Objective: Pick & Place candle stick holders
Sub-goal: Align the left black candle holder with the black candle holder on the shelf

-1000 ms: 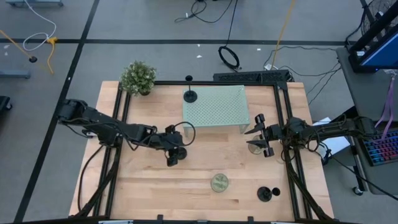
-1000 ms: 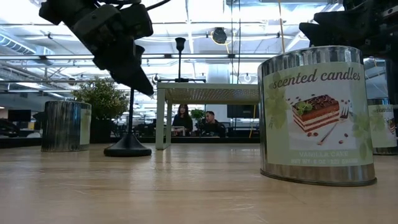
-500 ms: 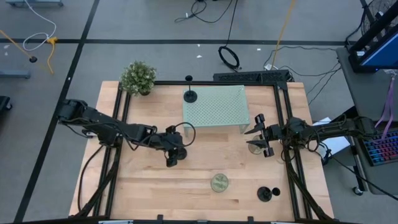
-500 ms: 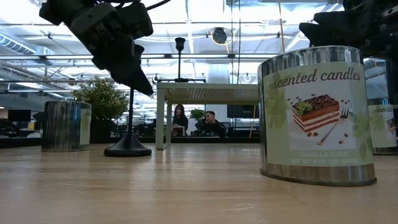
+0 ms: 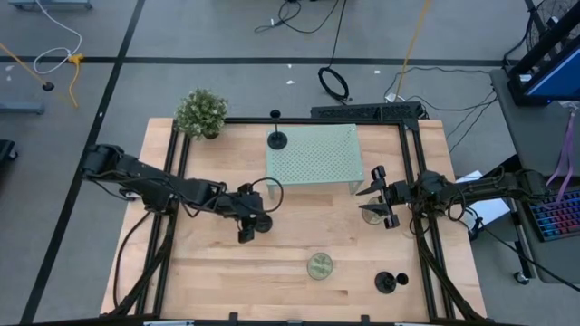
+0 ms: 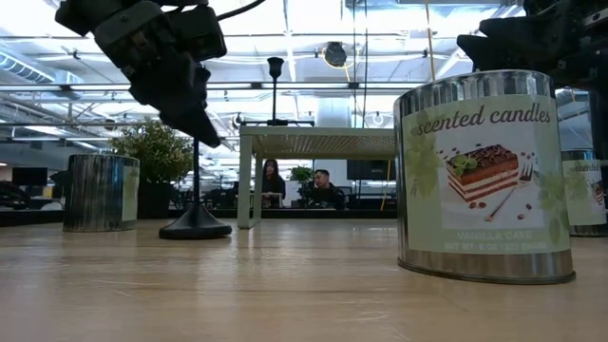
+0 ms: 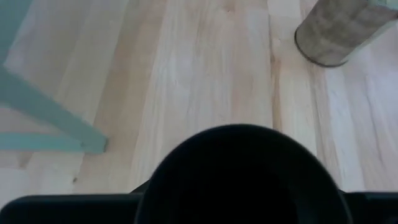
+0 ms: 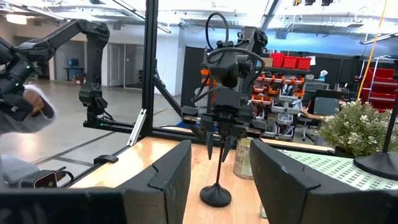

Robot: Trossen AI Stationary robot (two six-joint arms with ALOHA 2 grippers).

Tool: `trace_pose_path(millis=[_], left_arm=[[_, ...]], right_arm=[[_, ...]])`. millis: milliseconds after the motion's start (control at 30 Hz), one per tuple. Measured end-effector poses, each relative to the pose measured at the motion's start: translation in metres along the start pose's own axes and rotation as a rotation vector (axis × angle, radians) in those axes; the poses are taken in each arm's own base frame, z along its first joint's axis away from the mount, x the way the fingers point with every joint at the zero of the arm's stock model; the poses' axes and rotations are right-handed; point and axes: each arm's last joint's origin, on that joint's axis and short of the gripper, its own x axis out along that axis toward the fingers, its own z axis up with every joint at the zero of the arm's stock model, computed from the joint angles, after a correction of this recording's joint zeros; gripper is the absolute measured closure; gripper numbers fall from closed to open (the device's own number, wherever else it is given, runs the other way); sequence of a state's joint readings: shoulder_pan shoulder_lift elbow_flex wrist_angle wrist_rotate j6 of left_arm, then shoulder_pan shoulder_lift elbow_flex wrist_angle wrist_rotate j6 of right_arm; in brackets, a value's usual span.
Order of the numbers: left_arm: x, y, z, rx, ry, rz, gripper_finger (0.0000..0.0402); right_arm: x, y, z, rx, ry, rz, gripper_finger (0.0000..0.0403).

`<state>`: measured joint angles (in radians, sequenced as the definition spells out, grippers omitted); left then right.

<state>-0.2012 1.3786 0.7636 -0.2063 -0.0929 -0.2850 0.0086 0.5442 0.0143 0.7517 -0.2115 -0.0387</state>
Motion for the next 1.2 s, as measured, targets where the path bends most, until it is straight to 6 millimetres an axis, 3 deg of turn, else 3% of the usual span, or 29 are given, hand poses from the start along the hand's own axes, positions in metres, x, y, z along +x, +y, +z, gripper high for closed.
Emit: trace_pose_path(millis=[500,700,900,1200], left_arm=[[0.0,-0.001,-0.001,-0.004,0.009,0.004,0.0279],[0.002,-0.001,-0.001,0.001,0.009,0.012,0.0331],[0.002,-0.001,0.001,-0.007,-0.009,0.014,0.0332],[-0.002,-0.021,0.015,-0.099,-0.148,-0.117,0.0332]], right_arm=[[0.0,0.0,-0.001,0.001,0.005,0.0,0.0248],[0.0,0.0,-0.001,0.001,0.006,0.0,0.0248],[0.0,0.0,-0.001,0.002,0.007,0.0,0.0248],[0.0,0.0,-0.001,0.001,0.007,0.0,0.0248]])
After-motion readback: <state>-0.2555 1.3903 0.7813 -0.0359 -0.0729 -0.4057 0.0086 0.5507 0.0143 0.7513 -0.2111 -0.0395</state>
